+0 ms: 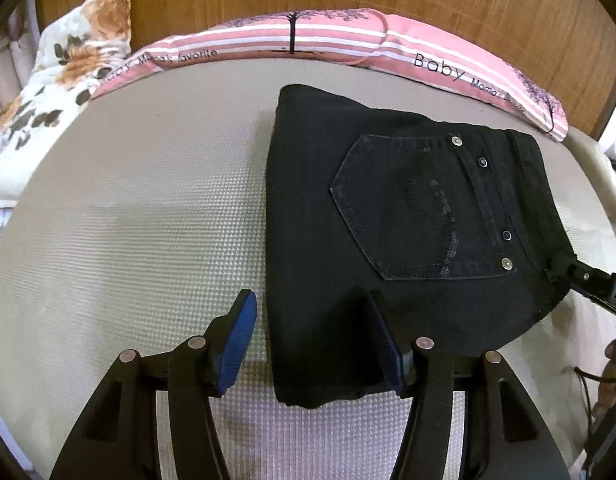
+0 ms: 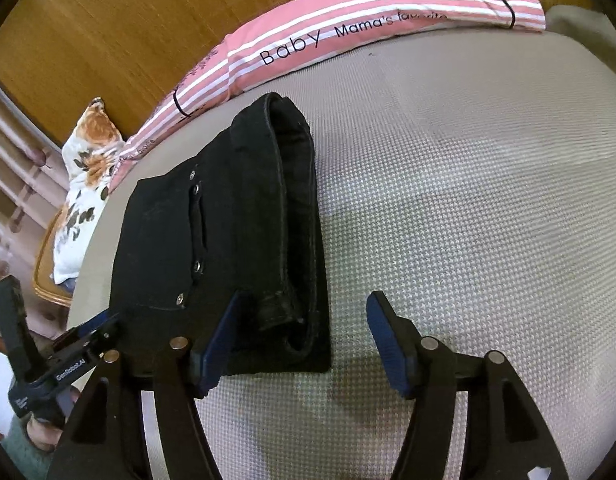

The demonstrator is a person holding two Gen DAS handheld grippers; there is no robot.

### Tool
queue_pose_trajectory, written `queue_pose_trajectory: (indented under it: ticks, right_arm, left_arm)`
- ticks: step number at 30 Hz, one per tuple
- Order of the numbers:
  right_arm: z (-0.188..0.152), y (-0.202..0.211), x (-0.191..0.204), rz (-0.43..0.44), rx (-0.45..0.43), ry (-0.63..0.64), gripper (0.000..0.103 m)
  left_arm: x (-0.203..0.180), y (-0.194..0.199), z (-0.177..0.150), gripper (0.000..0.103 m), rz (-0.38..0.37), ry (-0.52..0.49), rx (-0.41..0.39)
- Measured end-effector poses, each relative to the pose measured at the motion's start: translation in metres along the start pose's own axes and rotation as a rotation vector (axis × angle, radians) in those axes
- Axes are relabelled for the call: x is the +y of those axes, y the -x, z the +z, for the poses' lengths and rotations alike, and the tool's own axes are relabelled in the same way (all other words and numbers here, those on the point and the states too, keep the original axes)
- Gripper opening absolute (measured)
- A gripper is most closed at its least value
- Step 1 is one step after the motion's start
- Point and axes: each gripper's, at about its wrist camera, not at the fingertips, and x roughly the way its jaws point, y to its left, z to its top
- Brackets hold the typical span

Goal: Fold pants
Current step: 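Open both grippers and withdraw them from the folded jeans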

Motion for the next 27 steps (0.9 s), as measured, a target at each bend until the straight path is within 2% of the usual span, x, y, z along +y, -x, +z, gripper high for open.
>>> queue_pose_trajectory:
  ticks: [5, 9, 10, 11, 18, 27]
  right_arm:
    - [-0.003, 0.014, 0.016, -0.073, -0.052, 0.051, 0.065]
    - [-0.008, 0.029, 0.031, -0.094, -0.076, 0.097, 0.07]
    - [-0.01, 0.033, 0.037, -0.103, -0.086, 0.118, 0.072]
    - [-0.013, 0.038, 0.045, -0.115, -0.099, 0.149, 0.078]
    - [-0.034, 0.066, 0.078, -0.131, -0.156, 0.195, 0.092]
    - [-0.056, 0.084, 0.102, -0.215, -0.227, 0.297, 0.099]
  left_arm:
    - [-0.006, 0.013, -0.005, 0.058, 0.063, -0.01, -0.012]
    - [-0.006, 0.026, -0.01, 0.067, 0.085, 0.017, -0.02]
    - [-0.007, 0.031, -0.012, 0.068, 0.096, 0.022, -0.026]
    - [-0.008, 0.036, -0.014, 0.068, 0.101, 0.022, -0.038]
    - [-0.023, 0.066, -0.033, 0.071, 0.099, -0.002, -0.087]
    - [-0.024, 0.084, -0.045, 0.074, 0.136, 0.011, -0.124]
